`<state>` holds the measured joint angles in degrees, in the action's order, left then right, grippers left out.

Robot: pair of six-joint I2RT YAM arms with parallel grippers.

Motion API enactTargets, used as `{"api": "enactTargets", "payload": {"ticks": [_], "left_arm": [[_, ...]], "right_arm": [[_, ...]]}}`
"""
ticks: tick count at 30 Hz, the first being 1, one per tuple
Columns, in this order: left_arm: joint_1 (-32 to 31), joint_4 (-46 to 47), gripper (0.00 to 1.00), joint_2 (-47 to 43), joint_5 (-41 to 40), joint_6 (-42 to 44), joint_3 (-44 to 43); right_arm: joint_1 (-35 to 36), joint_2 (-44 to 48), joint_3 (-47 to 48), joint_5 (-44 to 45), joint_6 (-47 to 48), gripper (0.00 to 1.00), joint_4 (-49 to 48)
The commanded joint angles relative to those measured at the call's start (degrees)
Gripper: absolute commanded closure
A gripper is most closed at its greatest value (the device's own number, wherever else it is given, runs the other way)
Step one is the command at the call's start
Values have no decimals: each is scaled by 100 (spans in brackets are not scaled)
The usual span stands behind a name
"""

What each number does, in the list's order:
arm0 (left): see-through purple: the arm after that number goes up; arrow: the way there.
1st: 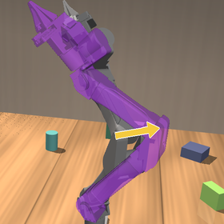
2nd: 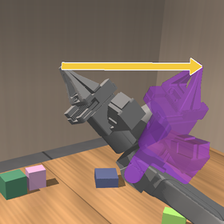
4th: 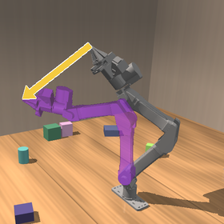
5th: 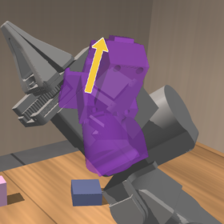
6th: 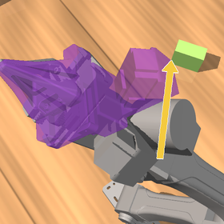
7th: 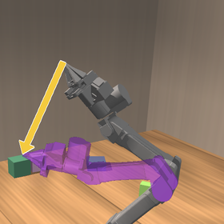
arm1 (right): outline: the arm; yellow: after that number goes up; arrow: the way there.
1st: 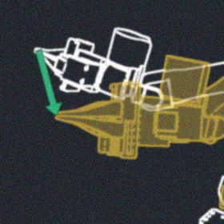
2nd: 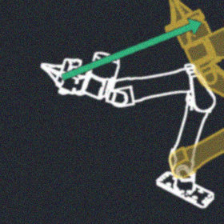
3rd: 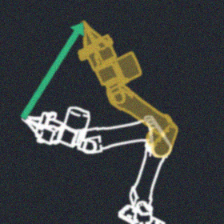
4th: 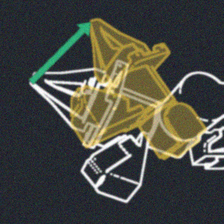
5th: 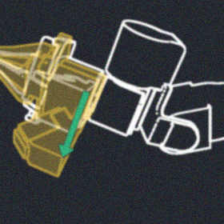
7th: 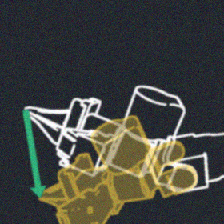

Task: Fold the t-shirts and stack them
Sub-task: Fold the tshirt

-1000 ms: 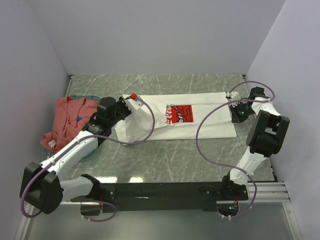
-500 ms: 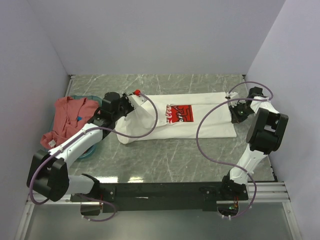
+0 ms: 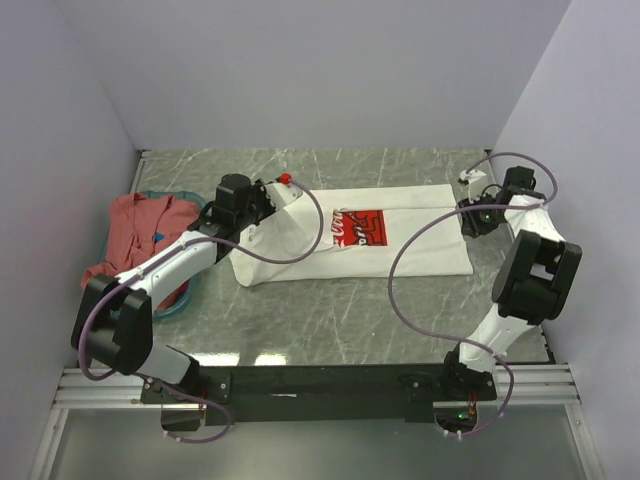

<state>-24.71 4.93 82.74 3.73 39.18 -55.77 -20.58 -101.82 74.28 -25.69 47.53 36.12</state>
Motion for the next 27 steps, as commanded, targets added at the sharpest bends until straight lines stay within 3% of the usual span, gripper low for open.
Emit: {"api": "enactTargets", "payload": {"ticks": [1,14,27], "left_arm": [[27,105,100,207,163,222,-382],[45,518,100,1165,286,529,-803],[45,395,100,1789,489,846,-1322]], "right_arm": [[28,663,-220,-733,-270,59,-132],[124,2148,-1592,-1508,-182,58,-140],[142,2412,-2102,-1860,-332,57,-351]]}}
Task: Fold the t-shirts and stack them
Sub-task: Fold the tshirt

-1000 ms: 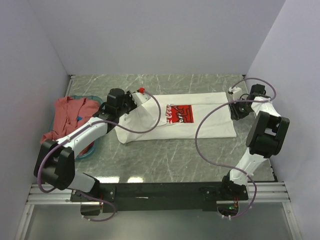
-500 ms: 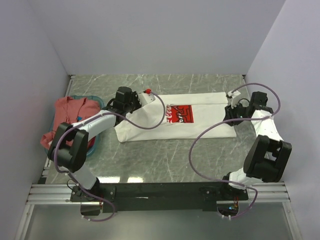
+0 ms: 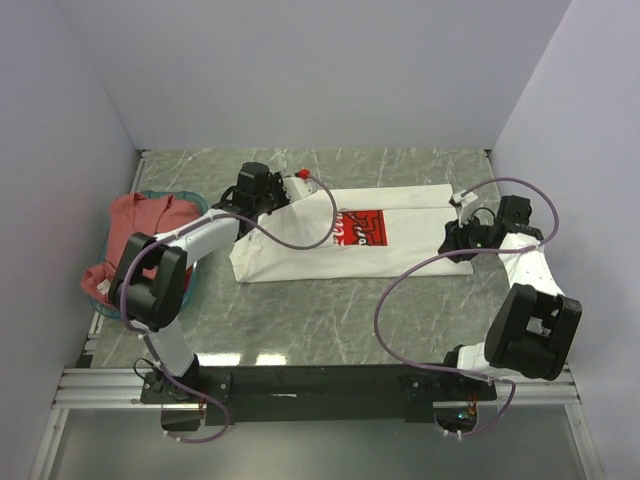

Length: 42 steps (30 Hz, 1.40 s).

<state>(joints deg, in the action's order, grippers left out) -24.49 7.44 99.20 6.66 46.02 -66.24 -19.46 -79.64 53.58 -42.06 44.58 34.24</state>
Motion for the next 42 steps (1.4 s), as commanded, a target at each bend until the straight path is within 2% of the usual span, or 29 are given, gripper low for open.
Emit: {"api": "enactTargets", "payload": {"ticks": [1,17,19,21,22,23,27,29,32,33,34,36,37,39,40,41,42], "left_arm": [[23,126,100,187,204,170,-354],[76,-59,100,1040,90,92,-1084],[94,-24,97,1145,38,30,-1128],[94,-32,88,1277,-24,-40,-1189],[111,-67,67,1330,-50,-197,-1303],[120,-120,57,1391,-190,-303,-1365],[260,-59,46,1594,-857,-1268,-1874],[365,-94,34,1585,-1086,-2173,-2261],[603,-375,28,1314,-1150,-3202,-2587],[716,-401,24,982,-1123,-3448,-2483],[770,-401,16,770,-1183,-4034,-2386],[962,-445,7,61,-1350,-4800,-2149],[1068,-628,2,-205,-1412,-5465,-1887],[1410,-726,1,-1037,-1229,-6058,-1491],[1542,-1083,0,-1330,-1002,-6505,-1054],[1666,-1200,0,-1620,-860,-6622,-806],[1841,-1288,0,-2215,-772,-6693,-533]], "right_arm": [[30,203,-58,-232,-37,57,-163],[30,220,-164,-302,86,57,-163],[30,220,-155,-311,112,57,-128],[30,238,-155,-311,130,57,-119],[30,247,-155,-311,139,57,-111],[30,264,-164,-320,191,57,-93],[214,343,-146,-320,463,57,135],[416,483,-181,-294,778,57,223],[978,694,-181,-407,1489,54,557],[1345,756,-190,-443,1649,52,636],[1540,817,-182,-504,1816,48,663],[1936,993,-234,-601,1915,20,306],[2564,1011,-252,-549,1775,14,76],[3253,889,-129,-43,1258,13,-580],[3987,549,176,222,803,12,-733],[4342,319,422,486,598,12,-795],[4650,65,660,1228,335,12,-953]]}}
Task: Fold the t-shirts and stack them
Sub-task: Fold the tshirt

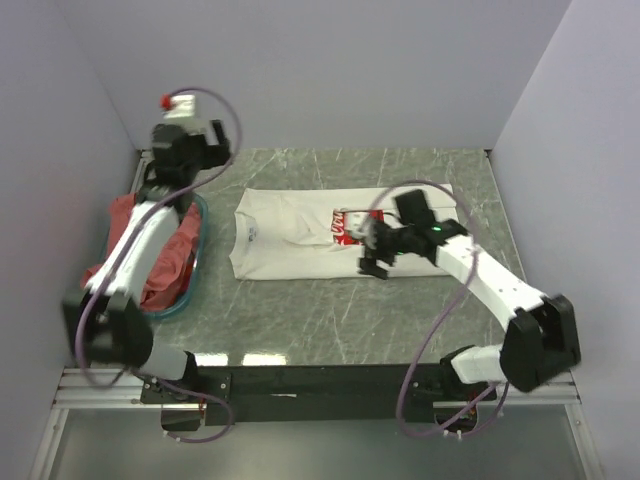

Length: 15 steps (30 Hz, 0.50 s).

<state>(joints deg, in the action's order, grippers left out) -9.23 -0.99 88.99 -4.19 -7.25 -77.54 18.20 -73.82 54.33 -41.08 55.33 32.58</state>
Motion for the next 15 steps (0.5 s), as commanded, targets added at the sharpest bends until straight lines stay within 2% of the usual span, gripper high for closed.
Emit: {"api": "enactTargets", "payload": {"ticks": [1,2,4,5,7,10,12,15], "left_arm": [[360,-498,1,-1504,374,-1341,1226],[378,-498,1,-1829,375,-1280,1598],[387,-437,0,-2735,375,-1079,2649],[387,-471,1,-2999,270,-990,2917],[387,-822,0,-3641,33,-858,3357],[387,-1166,0,-4371,-407,-787,3656],[379,-1062,1,-4862,-478,-822,3911],[370,-938,1,-5145,-522,-787,3948]], "right_arm": [[1218,-798,832,1468,-1039,18,-892],[1683,-1340,1321,1837,-1459,21,-989],[2098,-2070,1737,2748,-1874,25,-1297],[2492,-2292,2096,3094,-1964,25,-1394],[2793,-3019,2511,4032,-2174,26,-1492],[3093,-3969,3773,4590,-2421,30,-1150],[3172,-4306,4146,4749,-2466,31,-955],[3251,-4702,4498,4995,-2492,32,-999]]}}
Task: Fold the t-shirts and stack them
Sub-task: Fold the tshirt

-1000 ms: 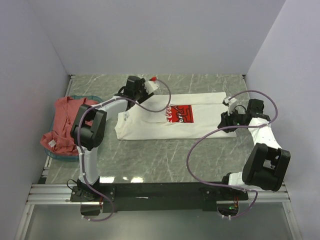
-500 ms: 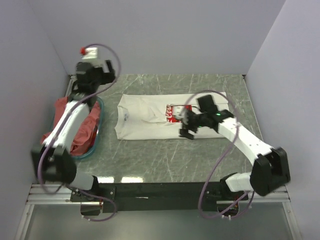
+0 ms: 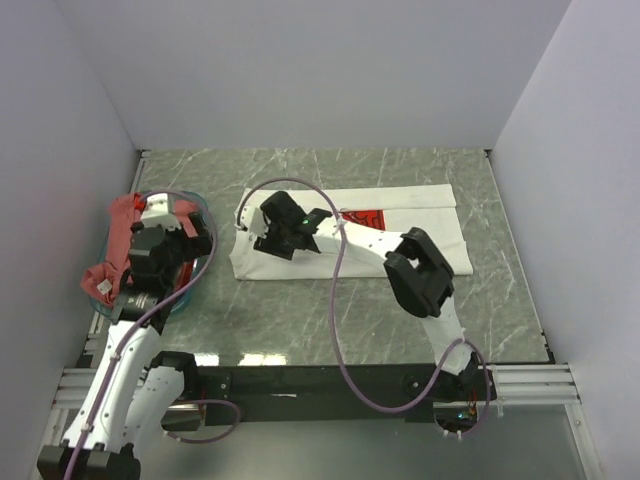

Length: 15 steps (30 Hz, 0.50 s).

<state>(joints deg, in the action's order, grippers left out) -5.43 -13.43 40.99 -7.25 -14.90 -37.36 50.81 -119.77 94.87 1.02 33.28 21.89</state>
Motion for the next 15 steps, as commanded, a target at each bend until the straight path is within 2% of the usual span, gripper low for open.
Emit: {"api": "enactTargets", "payload": {"ticks": [1,9,14,15], "left_arm": [[-11,280,1,-346,-251,4,-87],[-11,165,4,-364,-137,-5,-183],[-11,157,5,-399,-137,-5,-192],[-11,165,5,-390,-128,-5,-192]], "right_arm": [[-1,-291,627,864,-313,32,105],[8,-776,919,1164,-313,35,219],[8,-908,963,1050,-304,47,368],[8,-900,954,1050,-313,53,403]]}}
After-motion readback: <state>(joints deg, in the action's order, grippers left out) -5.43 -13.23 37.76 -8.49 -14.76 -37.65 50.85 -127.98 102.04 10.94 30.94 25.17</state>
